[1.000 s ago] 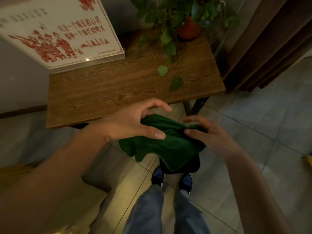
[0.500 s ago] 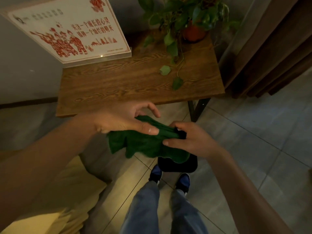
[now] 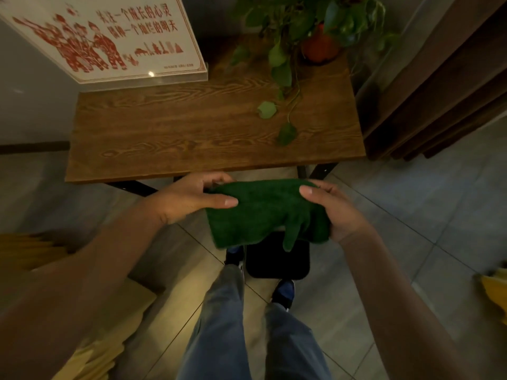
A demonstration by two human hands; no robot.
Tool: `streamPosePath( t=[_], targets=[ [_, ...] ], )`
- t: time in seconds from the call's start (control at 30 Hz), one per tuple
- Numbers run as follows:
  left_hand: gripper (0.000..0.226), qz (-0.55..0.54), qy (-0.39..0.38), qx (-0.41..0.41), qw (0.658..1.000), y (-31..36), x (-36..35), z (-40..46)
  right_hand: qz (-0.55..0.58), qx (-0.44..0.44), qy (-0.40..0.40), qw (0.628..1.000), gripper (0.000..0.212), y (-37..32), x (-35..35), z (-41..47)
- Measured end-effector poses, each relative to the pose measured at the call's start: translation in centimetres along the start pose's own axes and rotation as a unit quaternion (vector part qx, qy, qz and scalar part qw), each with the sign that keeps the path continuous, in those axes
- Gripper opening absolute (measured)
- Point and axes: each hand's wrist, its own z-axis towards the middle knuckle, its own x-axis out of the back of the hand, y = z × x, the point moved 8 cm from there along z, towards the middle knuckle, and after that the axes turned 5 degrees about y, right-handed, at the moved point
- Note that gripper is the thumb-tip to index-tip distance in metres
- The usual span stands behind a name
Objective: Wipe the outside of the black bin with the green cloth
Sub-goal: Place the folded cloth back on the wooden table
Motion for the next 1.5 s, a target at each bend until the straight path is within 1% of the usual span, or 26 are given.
streamPosePath(
  t=[0.03, 0.1, 0.13, 0.2, 0.27, 0.33, 0.37, 0.43, 0.47, 0.5, 0.57, 0.6, 0.67, 0.7, 0.73, 0.77, 0.8, 0.87, 0.93, 0.97, 1.03, 1.1, 1.2, 1.3, 1.43, 1.5],
  targets=[
    [0.058, -0.097, 0.016, -0.004, 0.995, -0.4, 0.8, 0.8, 0.022, 0.000, 0.019, 1.000, 0.054, -0.4, 0.1, 1.1],
    [0.060, -0.265, 0.058, -0.004, 0.962, -1.2, 1.8, 1.9, 0.063, 0.002, 0.045, 0.997, 0.023, -0.9, -0.1, 2.6],
    [0.064, -0.322, 0.071, 0.003, 0.944, -1.5, 2.4, 2.8, 0.090, -0.006, 0.066, 0.994, 0.019, -0.8, -0.2, 3.9],
    [0.071, -0.397, 0.093, 0.006, 0.913, -1.1, 2.8, 4.0, 0.120, -0.019, 0.092, 0.988, 0.039, -0.7, -0.6, 6.1],
    [0.066, -0.434, 0.097, -0.018, 0.896, 0.6, 3.5, 4.4, 0.105, -0.033, 0.114, 0.987, 0.058, -0.4, -1.1, 8.5],
    [0.058, -0.435, 0.088, -0.052, 0.894, 2.8, 5.9, 5.1, 0.029, -0.029, 0.149, 0.988, 0.067, -0.4, -1.9, 12.1],
    [0.054, -0.431, 0.088, -0.068, 0.896, 3.8, 5.8, 4.7, -0.012, -0.020, 0.180, 0.983, 0.069, -0.2, -1.2, 12.3],
    [0.041, -0.407, 0.081, -0.076, 0.907, 5.2, 7.9, 4.9, -0.089, 0.010, 0.283, 0.955, 0.066, -1.0, -0.8, 14.3],
    [0.036, -0.405, 0.081, -0.073, 0.908, 5.6, 7.7, 4.6, -0.094, 0.017, 0.318, 0.943, 0.063, -1.0, -0.3, 13.6],
    [0.034, -0.398, 0.077, -0.069, 0.912, 5.8, 8.5, 4.8, -0.041, 0.003, 0.313, 0.949, 0.064, -0.5, -1.0, 14.2],
    [0.042, -0.395, 0.068, -0.072, 0.914, 6.1, 9.4, 4.8, 0.066, -0.074, 0.199, 0.975, 0.078, 1.5, -4.6, 15.1],
    [0.048, -0.399, 0.057, -0.068, 0.913, 6.2, 9.9, 4.9, 0.082, -0.094, 0.152, 0.980, 0.080, 2.3, -6.5, 15.7],
    [0.052, -0.396, 0.061, -0.060, 0.914, 5.9, 10.3, 5.2, 0.139, -0.104, 0.092, 0.981, 0.072, 2.8, -9.5, 16.6],
    [0.043, -0.388, 0.075, -0.059, 0.917, 5.6, 11.1, 5.5, 0.171, -0.110, 0.074, 0.976, 0.067, 2.9, -11.0, 17.4],
    [0.031, -0.386, 0.088, -0.054, 0.917, 5.2, 11.8, 5.9, 0.189, -0.112, 0.078, 0.973, 0.063, 2.8, -11.7, 18.1],
    [0.022, -0.384, 0.100, -0.049, 0.917, 4.8, 11.9, 6.4, 0.192, -0.107, 0.103, 0.970, 0.060, 2.5, -11.2, 18.2],
    [0.019, -0.379, 0.112, -0.042, 0.918, 4.2, 12.9, 6.9, 0.189, -0.102, 0.135, 0.967, 0.063, 2.6, -10.6, 18.9],
    [0.022, -0.353, 0.130, -0.026, 0.926, 3.0, 14.4, 8.2, 0.150, -0.075, 0.215, 0.962, 0.070, 2.1, -7.6, 19.8],
    [0.029, -0.324, 0.153, -0.008, 0.934, 0.6, 16.1, 9.9, 0.089, -0.059, 0.275, 0.956, 0.053, 0.8, -5.2, 20.9],
    [0.032, -0.301, 0.165, 0.006, 0.939, -0.5, 16.5, 10.9, 0.053, -0.058, 0.287, 0.955, 0.048, 0.1, -4.4, 21.4],
    [0.034, -0.268, 0.195, 0.043, 0.943, -3.5, 17.1, 13.1, -0.042, -0.059, 0.296, 0.953, 0.056, -0.6, -3.0, 22.9],
    [0.038, -0.189, 0.239, 0.062, 0.951, -5.6, 17.8, 14.8, -0.159, -0.054, 0.293, 0.941, 0.060, -1.0, -2.0, 24.2],
    [0.043, -0.062, 0.266, 0.070, 0.959, -6.9, 18.0, 16.8, -0.323, -0.038, 0.302, 0.896, 0.065, -1.3, -0.3, 25.3],
    [0.044, 0.052, 0.303, 0.049, 0.950, -6.5, 18.1, 17.4, -0.435, -0.002, 0.316, 0.843, 0.070, -1.8, 0.0, 25.5],
    [0.049, 0.220, 0.349, 0.026, 0.911, -6.1, 18.4, 16.5, -0.543, 0.042, 0.352, 0.761, 0.073, -2.8, -0.7, 24.8],
    [0.058, 0.300, 0.364, 0.026, 0.881, -5.7, 18.2, 15.8, -0.574, 0.050, 0.360, 0.734, 0.075, -2.9, -0.8, 24.4]
  ],
)
